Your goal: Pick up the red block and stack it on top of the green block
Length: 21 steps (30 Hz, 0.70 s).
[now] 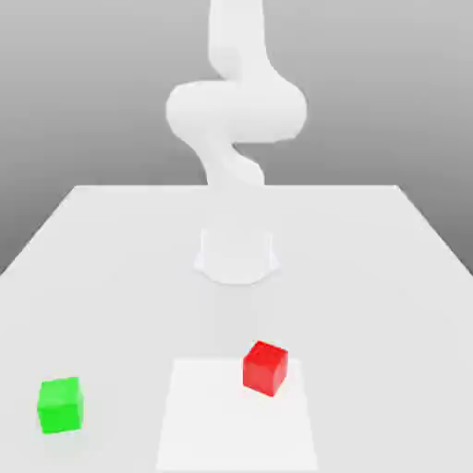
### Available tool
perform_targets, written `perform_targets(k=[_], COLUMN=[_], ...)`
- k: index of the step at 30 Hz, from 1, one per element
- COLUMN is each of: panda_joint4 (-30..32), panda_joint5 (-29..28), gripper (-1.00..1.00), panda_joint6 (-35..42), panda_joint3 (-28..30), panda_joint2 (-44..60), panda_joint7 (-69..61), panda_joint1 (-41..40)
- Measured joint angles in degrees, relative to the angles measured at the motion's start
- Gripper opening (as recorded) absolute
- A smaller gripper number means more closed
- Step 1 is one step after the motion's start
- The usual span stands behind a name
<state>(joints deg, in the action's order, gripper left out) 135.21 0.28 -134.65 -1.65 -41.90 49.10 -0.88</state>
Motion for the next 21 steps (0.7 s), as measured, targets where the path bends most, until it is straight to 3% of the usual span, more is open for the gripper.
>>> perform_targets(k=[17,21], panda_joint4=[27.7,28.5], panda_joint5=[1.7,-2.9], gripper=[0.0,0.0], panda_joint6=[-24.9,-32.5], panda_joint3=[-10.1,-8.4], panda_joint2=[35.5,45.2], panda_joint7=[28.4,33.9], panda_joint1=[-3.8,-3.0])
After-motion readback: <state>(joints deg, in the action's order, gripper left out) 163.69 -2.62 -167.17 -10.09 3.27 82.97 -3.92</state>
